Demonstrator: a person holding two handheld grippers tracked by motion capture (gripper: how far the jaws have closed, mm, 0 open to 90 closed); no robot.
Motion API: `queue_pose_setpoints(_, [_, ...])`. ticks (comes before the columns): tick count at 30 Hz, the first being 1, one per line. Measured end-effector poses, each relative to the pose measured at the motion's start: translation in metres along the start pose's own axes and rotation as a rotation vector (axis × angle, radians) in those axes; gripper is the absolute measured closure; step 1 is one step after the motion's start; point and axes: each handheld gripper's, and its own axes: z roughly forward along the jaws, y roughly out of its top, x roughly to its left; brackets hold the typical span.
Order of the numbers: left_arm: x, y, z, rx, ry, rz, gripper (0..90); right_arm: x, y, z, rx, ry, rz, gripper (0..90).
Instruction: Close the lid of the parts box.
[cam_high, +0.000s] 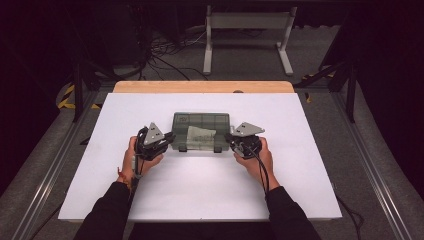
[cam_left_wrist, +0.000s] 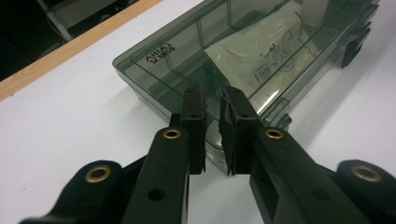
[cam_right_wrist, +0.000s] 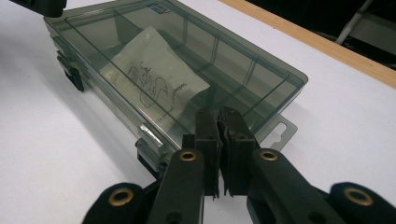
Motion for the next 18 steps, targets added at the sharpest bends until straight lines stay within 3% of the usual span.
queue_pose_setpoints(11, [-0.0057, 0.0055, -0.0048, -0.033, 0.007, 0.027, 68.9, 0.0034, 0.0051, -0.0066, -0.047, 0.027, -0.012, 79.0])
queue_pose_setpoints(18, [-0.0061, 0.0058, -0.0068, -0.068, -0.033, 0.023, 57.9, 0.0046, 0.0063, -0.0079, -0.06, 0.036, -0.011, 71.5])
